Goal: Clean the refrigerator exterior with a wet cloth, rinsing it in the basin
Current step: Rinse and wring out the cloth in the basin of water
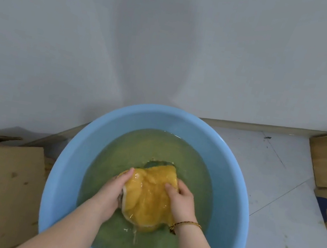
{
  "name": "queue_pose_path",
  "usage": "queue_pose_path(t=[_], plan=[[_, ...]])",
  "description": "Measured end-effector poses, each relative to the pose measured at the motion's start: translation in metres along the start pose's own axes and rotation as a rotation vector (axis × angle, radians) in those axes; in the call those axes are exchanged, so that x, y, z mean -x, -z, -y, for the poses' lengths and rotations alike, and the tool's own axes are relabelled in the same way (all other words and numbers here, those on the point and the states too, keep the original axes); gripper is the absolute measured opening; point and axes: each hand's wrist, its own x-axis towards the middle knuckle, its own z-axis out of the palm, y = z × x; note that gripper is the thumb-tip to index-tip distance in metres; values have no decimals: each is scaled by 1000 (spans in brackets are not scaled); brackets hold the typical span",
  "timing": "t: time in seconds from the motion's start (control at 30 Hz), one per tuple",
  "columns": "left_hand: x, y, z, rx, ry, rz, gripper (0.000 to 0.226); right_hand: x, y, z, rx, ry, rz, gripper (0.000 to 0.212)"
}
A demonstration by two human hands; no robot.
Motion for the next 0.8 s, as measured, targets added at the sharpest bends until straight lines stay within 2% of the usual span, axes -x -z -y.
queue_pose_path(t=[0.1, 0.17, 0.23, 0.3, 0.4, 0.47, 0.53, 0.6, 0.67, 0.7, 0.8], plan=[[15, -16, -5, -43, -106, -15, 55, 18, -4, 0, 64, 255, 0, 25], [29, -28, -8, -40, -191, 34, 64, 31, -11, -1, 222, 430, -27, 30], [48, -41, -13, -40, -283, 82, 50, 45, -18, 0, 383, 625, -83, 43], [66, -50, -17, -13, -358, 49, 31, 54, -21, 4, 575, 845, -137, 41], [87, -57, -30, 136, -409, -16, 20, 69, -22, 12, 687, 1013, -161, 49], [101, -59, -41, 192, -426, -13, 13, 80, -19, 15, 618, 1026, -199, 62], [112, -59, -49, 227, -444, 25, 14, 87, -13, 18, 508, 939, -334, 70], [118, -58, -55, 230, -444, 72, 21, 90, -8, 28, 567, 794, -378, 92], [123, -55, -58, 237, -416, 127, 34, 95, -4, 40, 624, 648, -155, 106], [126, -54, -61, 252, -393, 148, 42, 94, -2, 44, 603, 624, -100, 108], [123, -47, -67, 283, -263, 223, 60, 85, 1, 53, 648, 641, -52, 92]])
